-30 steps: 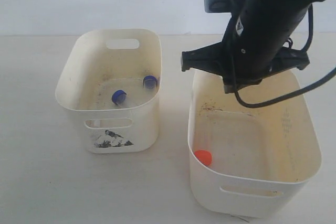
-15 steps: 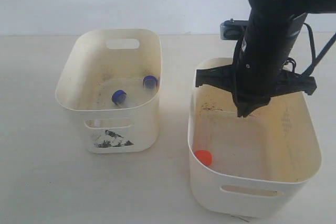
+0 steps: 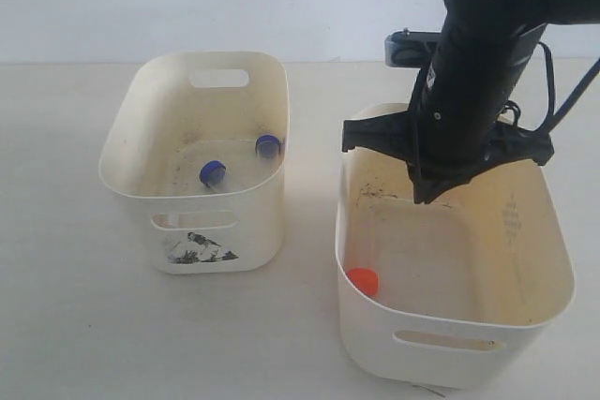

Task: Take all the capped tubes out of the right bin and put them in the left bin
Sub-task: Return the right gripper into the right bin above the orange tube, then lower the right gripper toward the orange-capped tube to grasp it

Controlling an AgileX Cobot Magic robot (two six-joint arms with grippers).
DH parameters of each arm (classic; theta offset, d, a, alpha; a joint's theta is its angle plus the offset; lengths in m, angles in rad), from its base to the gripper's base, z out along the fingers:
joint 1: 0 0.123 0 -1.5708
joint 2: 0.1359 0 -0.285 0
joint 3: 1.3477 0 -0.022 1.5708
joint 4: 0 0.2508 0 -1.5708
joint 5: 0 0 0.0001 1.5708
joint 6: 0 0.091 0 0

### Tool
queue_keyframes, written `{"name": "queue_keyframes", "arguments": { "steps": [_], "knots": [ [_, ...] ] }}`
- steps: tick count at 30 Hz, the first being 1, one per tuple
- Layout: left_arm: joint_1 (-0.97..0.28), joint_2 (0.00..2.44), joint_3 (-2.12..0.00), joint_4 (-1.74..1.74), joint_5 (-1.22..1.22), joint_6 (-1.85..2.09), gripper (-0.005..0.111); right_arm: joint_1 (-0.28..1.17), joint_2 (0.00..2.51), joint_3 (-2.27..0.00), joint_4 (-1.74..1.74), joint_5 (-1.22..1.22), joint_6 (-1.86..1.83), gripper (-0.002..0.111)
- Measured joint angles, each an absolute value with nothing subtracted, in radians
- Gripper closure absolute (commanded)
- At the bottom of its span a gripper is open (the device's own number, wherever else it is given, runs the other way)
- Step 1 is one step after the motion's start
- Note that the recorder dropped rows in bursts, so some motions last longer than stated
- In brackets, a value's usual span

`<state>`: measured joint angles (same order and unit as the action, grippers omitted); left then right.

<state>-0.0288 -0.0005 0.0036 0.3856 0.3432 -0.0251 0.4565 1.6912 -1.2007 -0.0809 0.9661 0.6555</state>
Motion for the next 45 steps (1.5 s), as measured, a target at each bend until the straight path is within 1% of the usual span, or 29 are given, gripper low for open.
{"name": "queue_keyframes", "arguments": {
  "steps": [5,10,19,31,40,45],
  "knots": [
    [-0.029,0.0,0.004,0.386,0.343,-0.025,0.102,0.456,1.693,-1.201,-0.078,0.99,0.654,0.107],
    [-0.029,0.0,0.004,0.386,0.343,-0.025,0.102,0.43,1.755,-1.201,-0.071,1.006,0.654,0.107],
    [-0.029,0.0,0.004,0.386,0.343,-0.025,0.102,0.43,1.771,-1.201,-0.013,0.912,0.62,0.107],
    [-0.029,0.0,0.004,0.386,0.343,-0.025,0.102,0.424,1.771,-1.201,-0.017,0.97,0.603,0.107],
    [-0.029,0.0,0.004,0.386,0.343,-0.025,0.102,0.42,1.773,-1.201,-0.025,0.968,0.584,0.107],
    [-0.029,0.0,0.004,0.386,0.343,-0.025,0.102,0.42,1.817,-1.201,-0.025,0.966,0.577,0.107]
  ]
}}
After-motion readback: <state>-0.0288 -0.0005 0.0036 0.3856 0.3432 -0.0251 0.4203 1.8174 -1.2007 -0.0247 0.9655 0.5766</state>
